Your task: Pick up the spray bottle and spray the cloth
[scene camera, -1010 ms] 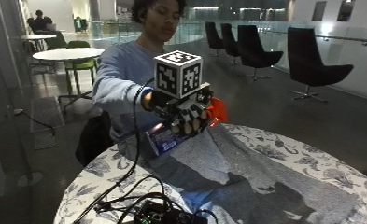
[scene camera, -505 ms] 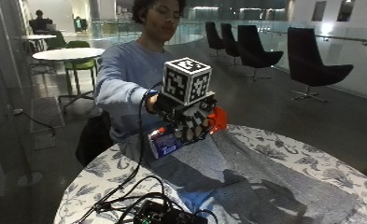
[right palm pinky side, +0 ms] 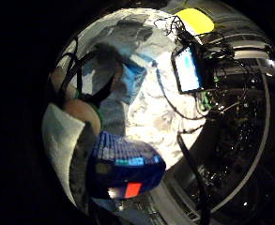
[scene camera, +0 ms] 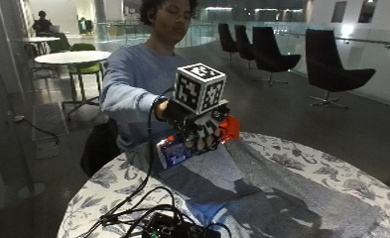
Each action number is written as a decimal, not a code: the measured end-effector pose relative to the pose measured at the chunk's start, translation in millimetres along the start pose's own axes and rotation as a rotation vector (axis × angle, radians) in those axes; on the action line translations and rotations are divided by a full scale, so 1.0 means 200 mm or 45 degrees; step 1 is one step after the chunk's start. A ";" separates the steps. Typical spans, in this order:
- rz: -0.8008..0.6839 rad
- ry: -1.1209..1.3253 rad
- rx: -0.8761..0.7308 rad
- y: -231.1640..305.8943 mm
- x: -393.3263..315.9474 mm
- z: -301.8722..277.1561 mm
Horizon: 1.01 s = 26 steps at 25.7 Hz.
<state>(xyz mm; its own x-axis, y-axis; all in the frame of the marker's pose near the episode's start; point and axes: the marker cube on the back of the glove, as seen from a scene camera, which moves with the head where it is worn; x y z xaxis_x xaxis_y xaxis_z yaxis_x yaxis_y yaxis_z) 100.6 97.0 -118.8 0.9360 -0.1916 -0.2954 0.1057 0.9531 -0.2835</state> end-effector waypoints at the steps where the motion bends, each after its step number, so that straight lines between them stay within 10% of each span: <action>1: -0.001 0.001 -0.001 0.00 0.00 0.00; 17: -0.015 -0.099 0.099 0.03 -0.03 -0.02; 26: -0.232 -1.137 0.496 0.03 -0.19 -0.17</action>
<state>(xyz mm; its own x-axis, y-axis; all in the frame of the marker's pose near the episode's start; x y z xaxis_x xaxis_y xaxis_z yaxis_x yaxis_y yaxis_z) 55.6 102.4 -139.7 0.7872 -0.2487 0.5643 0.2265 0.9677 0.1106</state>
